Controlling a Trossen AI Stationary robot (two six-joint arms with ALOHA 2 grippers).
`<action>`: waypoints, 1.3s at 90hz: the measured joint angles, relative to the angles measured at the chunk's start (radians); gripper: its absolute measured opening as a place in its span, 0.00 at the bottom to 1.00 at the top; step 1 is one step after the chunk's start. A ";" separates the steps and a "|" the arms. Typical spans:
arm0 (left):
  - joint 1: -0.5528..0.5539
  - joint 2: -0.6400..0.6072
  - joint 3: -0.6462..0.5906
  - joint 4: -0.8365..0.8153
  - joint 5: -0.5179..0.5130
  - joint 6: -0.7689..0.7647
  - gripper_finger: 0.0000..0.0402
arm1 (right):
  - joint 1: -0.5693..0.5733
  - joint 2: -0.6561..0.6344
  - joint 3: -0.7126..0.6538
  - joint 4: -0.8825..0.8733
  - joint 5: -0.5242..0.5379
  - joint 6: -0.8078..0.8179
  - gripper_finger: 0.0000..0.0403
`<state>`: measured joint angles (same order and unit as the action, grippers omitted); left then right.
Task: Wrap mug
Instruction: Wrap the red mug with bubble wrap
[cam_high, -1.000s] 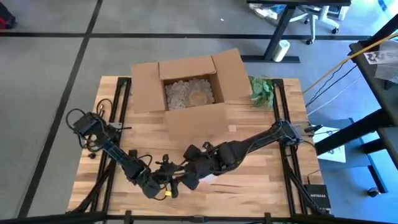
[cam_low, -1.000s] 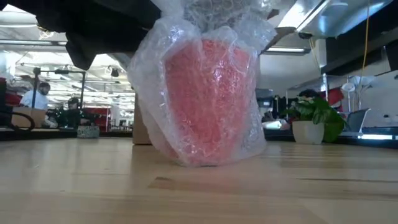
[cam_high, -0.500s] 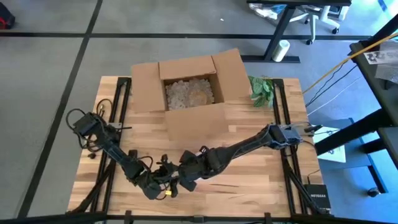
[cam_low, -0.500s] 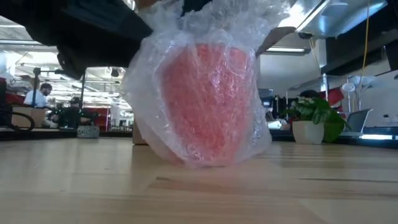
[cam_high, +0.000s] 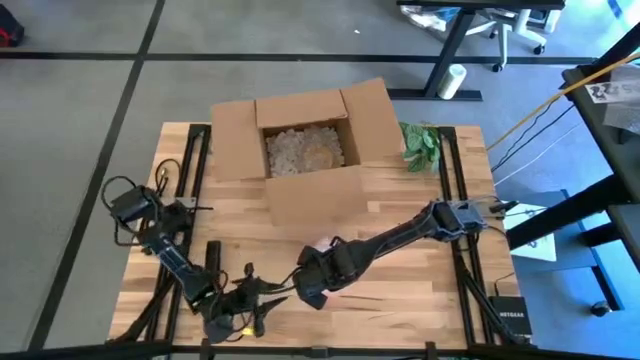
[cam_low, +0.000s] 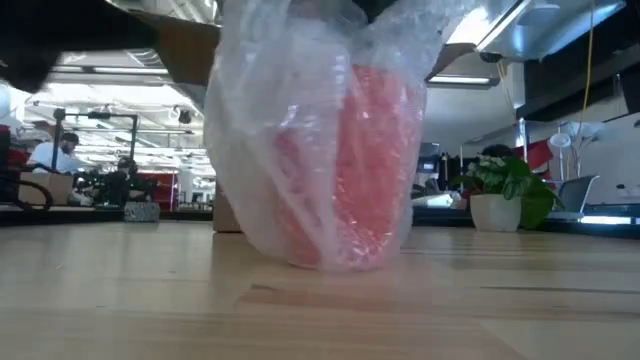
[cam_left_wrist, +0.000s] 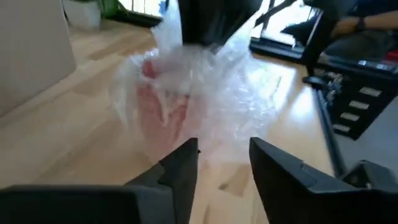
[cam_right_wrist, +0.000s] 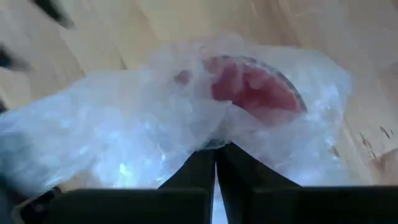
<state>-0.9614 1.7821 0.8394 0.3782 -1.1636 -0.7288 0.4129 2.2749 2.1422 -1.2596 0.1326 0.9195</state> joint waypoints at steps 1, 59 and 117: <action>-0.004 0.000 0.000 -0.001 -0.002 -0.002 0.32 | 0.000 0.000 -0.005 0.004 -0.003 0.000 0.00; 0.061 0.014 0.000 0.224 0.087 0.195 0.32 | -0.039 -0.010 -0.230 0.395 -0.107 -0.012 0.00; 0.162 0.105 0.005 0.264 0.164 0.101 0.32 | -0.048 -0.006 -0.212 0.468 -0.127 -0.003 0.00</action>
<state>-0.7994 1.8870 0.8440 0.6419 -0.9994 -0.6273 0.3653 2.2686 1.9303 -0.7912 0.0053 0.9165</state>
